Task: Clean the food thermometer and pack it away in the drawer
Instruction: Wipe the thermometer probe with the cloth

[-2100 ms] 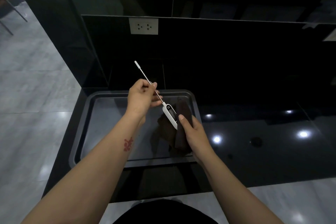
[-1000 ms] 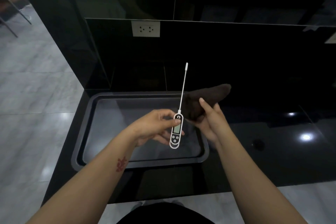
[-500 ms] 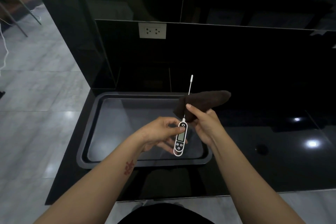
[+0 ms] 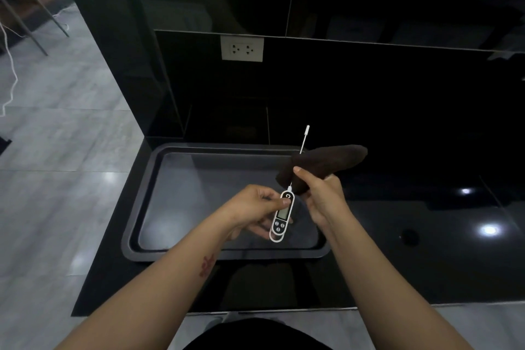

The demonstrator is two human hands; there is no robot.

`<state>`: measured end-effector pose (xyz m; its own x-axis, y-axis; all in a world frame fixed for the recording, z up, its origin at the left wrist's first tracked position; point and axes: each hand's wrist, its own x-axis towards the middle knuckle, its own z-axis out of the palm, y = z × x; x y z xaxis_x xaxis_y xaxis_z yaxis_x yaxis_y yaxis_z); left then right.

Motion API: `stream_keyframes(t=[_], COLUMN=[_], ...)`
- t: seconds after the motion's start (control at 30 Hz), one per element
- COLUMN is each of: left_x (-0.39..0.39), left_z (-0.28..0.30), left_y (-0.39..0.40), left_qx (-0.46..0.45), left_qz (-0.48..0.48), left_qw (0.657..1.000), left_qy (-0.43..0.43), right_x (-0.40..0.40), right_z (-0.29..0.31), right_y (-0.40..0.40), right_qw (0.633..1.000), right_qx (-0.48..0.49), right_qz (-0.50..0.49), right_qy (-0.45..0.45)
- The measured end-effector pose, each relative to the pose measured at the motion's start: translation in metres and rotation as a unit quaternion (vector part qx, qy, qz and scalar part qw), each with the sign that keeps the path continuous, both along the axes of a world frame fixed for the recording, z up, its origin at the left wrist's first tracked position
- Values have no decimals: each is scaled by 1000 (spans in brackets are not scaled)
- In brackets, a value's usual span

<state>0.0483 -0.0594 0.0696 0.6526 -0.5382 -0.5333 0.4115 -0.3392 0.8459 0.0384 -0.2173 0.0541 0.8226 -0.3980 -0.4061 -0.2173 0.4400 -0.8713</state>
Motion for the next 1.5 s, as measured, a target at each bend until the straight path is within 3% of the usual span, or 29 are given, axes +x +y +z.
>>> stream_keyframes(t=[0.23,0.73,1.0,1.2,1.5], left_x=[5,-1,-6,-6,-6], left_z=[2,-12,-9,-13,-13], left_y=[-3,8,19,23,29], left_qx=[2,-37,-59,-58,-56], left_qz=[15,83,42,71,52], left_qw=[1000,996,996,996,997], left_qy=[-18,9,48,19,12], right_x=[19,9,14,4,15], right_z=[10,-7,10,-8,0], right_y=[0,21,-1,24,7], right_qw=[999,999,997,999,999], right_qx=[28,-38,27,-2,17], right_qz=[-41,-23,-74,-47,-42], right_qy=[-12,5,-27,9,-18])
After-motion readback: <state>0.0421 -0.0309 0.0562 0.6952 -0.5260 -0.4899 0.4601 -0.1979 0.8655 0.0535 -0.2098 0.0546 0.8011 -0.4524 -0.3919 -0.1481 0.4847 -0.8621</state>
